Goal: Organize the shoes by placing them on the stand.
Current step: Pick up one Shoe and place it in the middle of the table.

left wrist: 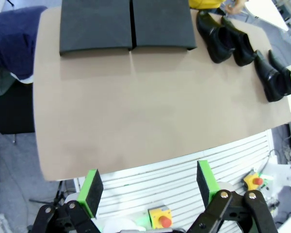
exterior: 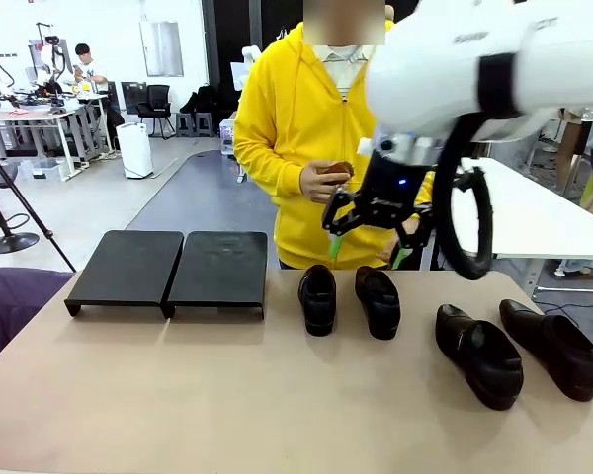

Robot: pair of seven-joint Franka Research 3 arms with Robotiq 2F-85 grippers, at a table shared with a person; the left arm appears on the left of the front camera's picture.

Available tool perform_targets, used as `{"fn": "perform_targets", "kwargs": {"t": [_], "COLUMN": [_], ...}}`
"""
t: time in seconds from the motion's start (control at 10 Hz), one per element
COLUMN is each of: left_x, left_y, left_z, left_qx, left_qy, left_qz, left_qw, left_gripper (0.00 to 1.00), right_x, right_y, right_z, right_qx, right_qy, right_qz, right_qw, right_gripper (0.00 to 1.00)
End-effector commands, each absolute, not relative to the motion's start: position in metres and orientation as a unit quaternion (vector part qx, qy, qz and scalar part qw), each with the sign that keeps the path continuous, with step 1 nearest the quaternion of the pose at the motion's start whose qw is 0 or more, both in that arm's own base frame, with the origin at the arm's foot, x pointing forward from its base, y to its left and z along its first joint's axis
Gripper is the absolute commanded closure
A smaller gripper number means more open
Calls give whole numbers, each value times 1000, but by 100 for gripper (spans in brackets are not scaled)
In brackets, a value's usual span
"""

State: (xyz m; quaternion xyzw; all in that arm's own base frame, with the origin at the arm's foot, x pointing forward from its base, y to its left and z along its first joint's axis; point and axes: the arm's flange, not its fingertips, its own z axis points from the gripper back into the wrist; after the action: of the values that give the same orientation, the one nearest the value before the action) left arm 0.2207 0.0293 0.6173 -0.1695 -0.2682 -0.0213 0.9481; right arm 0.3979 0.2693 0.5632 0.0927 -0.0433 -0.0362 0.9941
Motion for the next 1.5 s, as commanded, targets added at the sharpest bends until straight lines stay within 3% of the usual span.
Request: {"fn": "perform_targets", "kwargs": {"t": [0.0,0.1,0.4,0.6,0.8,1.0,1.4], "left_x": [222,222,222,222,222,222,222], "left_y": [30,30,30,30,30,30,30], "left_z": [618,618,618,618,618,618,618], "left_qx": [-174,-174,-174,-174,-174,-174,-174], "left_qy": [-274,-274,-274,-274,-274,-274,-274], "left_qz": [-24,-24,-24,-24,-24,-24,-24], "left_qw": [945,945,945,945,945,945,945], "left_gripper": [0,0,0,0,0,0,0], "right_x": [388,398,401,479,541,567,593], "right_y": [256,269,268,275,272,270,280], "right_z": [587,563,564,524,475,441,392], "right_qx": [92,93,93,106,92,77,73], "right_qy": [-48,-43,-39,8,-6,-57,-61], "right_qz": [-51,-36,-36,-34,-13,-19,-33], "right_qw": [993,994,994,994,996,995,995], "right_gripper": [0,0,0,0,0,0,0]}}
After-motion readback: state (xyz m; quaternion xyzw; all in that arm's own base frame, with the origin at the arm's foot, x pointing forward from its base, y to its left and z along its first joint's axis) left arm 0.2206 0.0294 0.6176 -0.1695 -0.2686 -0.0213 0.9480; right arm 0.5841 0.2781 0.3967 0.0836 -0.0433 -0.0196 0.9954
